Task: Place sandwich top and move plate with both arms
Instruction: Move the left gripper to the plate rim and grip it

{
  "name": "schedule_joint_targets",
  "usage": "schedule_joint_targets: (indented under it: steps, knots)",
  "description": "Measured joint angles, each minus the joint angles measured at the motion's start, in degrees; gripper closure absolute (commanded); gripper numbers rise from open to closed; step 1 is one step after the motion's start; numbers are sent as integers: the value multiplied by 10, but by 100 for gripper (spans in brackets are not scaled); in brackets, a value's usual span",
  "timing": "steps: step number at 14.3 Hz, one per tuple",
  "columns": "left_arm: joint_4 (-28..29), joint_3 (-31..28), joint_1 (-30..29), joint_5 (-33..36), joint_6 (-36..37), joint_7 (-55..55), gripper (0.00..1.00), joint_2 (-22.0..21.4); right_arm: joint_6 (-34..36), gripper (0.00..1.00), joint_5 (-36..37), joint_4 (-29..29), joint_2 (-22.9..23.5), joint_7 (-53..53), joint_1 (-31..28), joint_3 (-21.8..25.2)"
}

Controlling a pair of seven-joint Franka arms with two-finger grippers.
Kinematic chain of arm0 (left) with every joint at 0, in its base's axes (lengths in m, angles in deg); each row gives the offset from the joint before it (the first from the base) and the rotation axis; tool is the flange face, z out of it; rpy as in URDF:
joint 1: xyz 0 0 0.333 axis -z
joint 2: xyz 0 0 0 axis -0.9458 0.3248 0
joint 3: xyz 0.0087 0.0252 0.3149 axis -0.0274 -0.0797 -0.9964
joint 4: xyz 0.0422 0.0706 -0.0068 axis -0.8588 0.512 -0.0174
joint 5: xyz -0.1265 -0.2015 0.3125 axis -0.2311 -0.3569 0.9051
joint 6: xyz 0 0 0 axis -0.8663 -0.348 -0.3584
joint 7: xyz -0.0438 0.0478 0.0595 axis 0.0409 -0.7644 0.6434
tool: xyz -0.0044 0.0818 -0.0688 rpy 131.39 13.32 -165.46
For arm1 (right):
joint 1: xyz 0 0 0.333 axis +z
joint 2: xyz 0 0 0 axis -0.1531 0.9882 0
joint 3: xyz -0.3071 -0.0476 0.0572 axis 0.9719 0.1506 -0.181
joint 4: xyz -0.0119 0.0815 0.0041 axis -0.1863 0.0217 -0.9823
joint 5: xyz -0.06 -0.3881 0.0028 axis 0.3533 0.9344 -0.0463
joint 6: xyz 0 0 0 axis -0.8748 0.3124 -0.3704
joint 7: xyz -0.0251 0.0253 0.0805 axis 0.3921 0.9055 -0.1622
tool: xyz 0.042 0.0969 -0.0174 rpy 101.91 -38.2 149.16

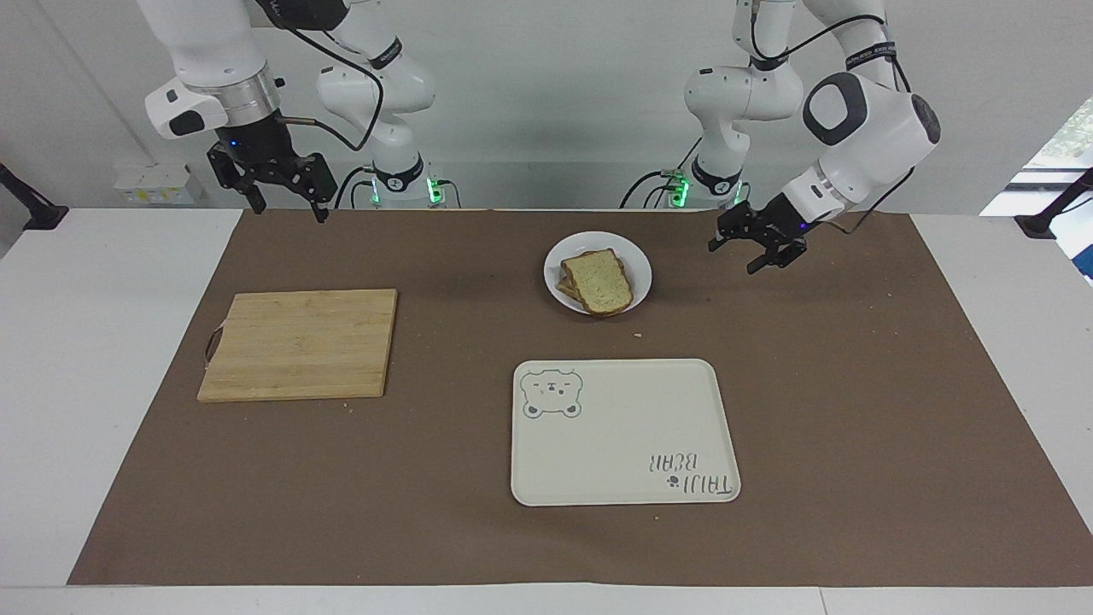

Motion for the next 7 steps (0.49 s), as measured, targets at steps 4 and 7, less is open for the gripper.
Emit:
schedule_joint_targets:
  steps: [4, 7]
  knots:
    - [62, -1, 0, -90, -31, -84, 0, 0, 0, 0, 0, 0, 1, -8, 0, 1]
    - [106, -1, 20, -142, -75, -125, 0, 1, 0, 0, 1, -3, 11, -8, -3, 2]
